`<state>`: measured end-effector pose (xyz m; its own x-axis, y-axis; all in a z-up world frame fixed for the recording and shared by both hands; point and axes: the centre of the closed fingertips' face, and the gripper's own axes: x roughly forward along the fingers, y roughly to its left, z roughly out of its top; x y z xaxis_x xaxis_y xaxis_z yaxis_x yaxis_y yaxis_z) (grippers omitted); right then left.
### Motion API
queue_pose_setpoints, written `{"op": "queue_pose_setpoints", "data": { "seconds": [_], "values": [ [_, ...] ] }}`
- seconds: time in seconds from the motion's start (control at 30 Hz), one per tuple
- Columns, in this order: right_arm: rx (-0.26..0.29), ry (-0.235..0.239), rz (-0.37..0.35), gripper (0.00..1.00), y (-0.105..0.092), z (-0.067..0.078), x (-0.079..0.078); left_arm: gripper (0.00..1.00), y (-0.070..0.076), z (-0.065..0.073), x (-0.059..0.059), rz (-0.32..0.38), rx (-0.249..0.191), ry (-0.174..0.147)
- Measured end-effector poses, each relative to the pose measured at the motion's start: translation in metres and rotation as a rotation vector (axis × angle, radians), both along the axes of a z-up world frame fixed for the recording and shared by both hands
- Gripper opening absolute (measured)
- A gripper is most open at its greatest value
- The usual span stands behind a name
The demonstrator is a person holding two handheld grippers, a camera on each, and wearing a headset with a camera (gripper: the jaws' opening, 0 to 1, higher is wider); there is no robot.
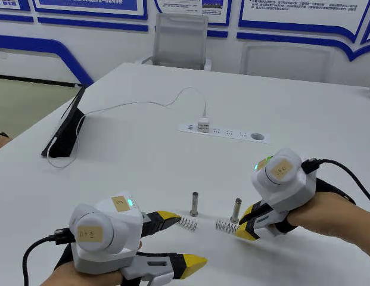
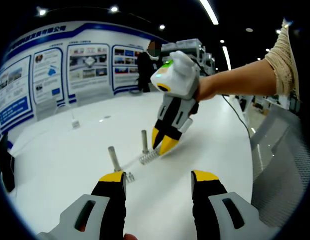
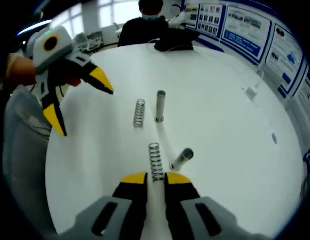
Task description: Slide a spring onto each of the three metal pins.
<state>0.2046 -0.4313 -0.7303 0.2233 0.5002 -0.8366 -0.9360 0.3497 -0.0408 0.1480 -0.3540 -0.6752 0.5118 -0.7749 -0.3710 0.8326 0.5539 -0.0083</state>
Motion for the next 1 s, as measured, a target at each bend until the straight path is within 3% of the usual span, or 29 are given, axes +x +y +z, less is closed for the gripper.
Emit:
{"op": "queue_pose_setpoints", "data": {
  "seconds": [0.27, 0.53, 0.83, 1.0],
  "values": [
    [-0.023, 0.015, 0.013, 0.13, 0.0, -0.009, -0.002, 0.53, 0.002, -0.001, 0.0, 0.006, 0.001, 0.002],
    [-0.019, 0.026, 0.014, 0.12, 0.001, -0.007, -0.006, 0.52, 0.001, -0.001, 0.0, 0.004, 0.002, 0.001],
    [-0.013, 0.012, 0.032, 0.11, 0.0, 0.004, -0.013, 0.52, -0.002, -0.001, -0.001, -0.006, 0.005, -0.001],
    [0.0, -0.005, 0.061, 0.11, 0.003, 0.018, -0.021, 0.52, -0.005, 0.0, -0.001, -0.016, 0.007, -0.004]
  ]
}}
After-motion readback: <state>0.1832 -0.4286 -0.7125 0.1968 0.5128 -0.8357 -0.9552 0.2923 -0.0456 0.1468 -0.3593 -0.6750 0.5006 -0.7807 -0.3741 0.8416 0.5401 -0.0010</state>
